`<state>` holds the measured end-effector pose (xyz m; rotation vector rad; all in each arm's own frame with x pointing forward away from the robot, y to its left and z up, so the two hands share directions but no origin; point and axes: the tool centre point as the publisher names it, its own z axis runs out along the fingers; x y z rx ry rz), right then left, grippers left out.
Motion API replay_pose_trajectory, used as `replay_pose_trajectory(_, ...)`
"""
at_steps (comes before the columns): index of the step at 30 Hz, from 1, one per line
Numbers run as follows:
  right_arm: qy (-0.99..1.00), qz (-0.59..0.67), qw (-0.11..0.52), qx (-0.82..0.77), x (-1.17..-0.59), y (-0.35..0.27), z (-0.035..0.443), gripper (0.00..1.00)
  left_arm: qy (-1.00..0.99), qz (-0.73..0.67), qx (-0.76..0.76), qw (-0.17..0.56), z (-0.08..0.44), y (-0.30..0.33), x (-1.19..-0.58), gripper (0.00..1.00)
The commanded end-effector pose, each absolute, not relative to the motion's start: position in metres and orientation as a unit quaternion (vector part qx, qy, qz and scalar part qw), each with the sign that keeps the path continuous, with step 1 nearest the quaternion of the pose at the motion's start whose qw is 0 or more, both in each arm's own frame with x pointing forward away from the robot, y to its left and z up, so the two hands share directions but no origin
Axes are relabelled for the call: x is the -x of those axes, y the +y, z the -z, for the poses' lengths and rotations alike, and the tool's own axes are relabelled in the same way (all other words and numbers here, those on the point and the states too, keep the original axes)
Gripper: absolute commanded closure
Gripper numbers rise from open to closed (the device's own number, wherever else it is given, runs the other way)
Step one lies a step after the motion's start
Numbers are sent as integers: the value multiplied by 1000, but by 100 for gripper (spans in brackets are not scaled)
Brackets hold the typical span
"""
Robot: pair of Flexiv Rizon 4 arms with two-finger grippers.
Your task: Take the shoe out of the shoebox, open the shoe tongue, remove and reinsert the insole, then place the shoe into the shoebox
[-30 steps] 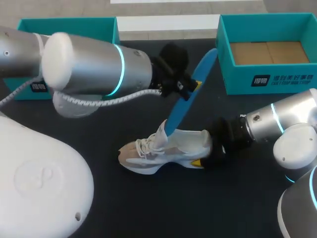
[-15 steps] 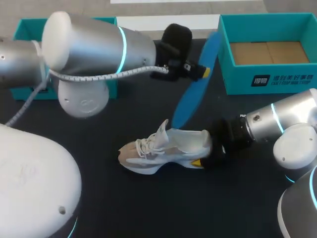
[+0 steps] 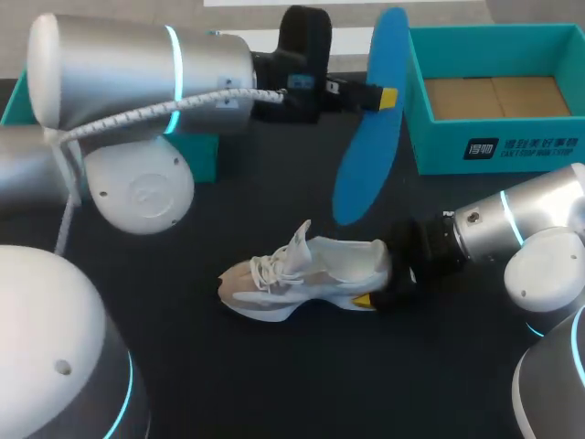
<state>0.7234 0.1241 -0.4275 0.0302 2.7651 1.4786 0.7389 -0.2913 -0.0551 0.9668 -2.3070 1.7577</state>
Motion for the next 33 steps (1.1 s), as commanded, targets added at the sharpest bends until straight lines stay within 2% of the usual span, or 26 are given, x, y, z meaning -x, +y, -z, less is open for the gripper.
replay_pose_trajectory(1, 882, -471, 4, -10, -725, 128, 433, 100, -602, -648, 67, 461, 41, -277, -732, 100)
replay_pose_trajectory(14, 882, -471, 4, -10, -725, 128, 433, 100, -542, -618, 252, 511, -11, -249, -688, 100)
replay_pose_trajectory(17, 882, -471, 4, -10, -725, 128, 433, 100, -563, -613, 327, 447, -17, -232, -668, 100)
replay_pose_trajectory(33, 882, -471, 4, -10, -725, 128, 433, 100, -563, -613, 327, 447, -17, -232, -668, 100)
